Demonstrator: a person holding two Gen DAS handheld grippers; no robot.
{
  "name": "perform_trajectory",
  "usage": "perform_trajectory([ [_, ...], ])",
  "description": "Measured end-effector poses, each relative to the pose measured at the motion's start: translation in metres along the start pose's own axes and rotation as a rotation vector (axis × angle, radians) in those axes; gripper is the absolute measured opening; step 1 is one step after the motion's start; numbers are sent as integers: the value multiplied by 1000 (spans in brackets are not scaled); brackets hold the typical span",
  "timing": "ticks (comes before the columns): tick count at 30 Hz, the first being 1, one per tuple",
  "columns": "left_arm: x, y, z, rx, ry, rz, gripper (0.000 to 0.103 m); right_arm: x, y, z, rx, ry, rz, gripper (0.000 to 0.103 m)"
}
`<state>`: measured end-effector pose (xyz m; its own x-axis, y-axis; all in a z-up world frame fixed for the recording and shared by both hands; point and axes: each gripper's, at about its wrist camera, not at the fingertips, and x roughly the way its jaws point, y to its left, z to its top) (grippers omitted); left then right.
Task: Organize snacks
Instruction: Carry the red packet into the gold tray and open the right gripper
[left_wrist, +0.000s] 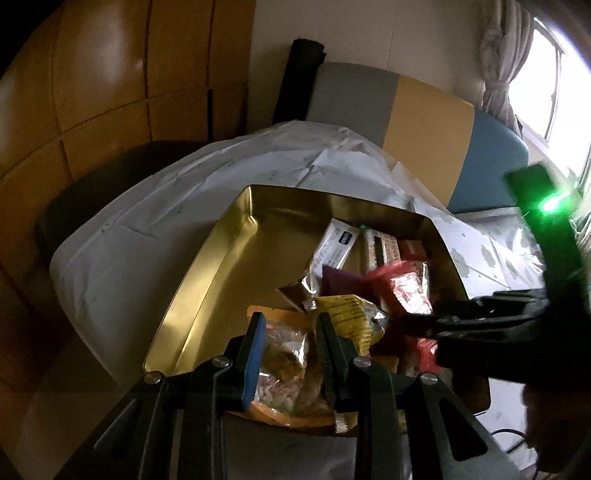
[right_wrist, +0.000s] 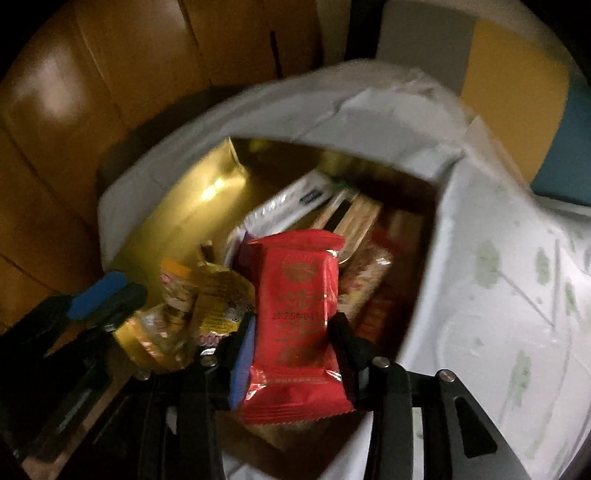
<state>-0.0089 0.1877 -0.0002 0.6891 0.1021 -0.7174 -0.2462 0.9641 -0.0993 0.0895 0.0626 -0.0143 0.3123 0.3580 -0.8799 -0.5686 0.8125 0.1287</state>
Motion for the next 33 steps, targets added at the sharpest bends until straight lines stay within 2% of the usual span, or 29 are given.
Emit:
perform_trajectory([
  [3,3,2,-1,-6,7,1,28,19,-4,-4,5,35,-41,44],
  [12,3,-7,-3,2,8,-5,28,-5,-14,-17,32,-10,18,44],
  [14,2,-8,-3,3,6,-4,28,-2,-9,-21,16,3,20,37],
  [15,2,-8,-3,5,4,-3,28,0,-6,-23,1,8,5,26],
  [16,1,-9,-3,8,2,-1,28,2,-4,-22,-7,10,-5,24],
  [22,-3,-12,-4,21,-3,3,28,14,-4,-18,3,2,-39,21],
  [33,-11,-23,-7,51,-11,-2,28,10,-5,-24,26,-15,-41,21],
])
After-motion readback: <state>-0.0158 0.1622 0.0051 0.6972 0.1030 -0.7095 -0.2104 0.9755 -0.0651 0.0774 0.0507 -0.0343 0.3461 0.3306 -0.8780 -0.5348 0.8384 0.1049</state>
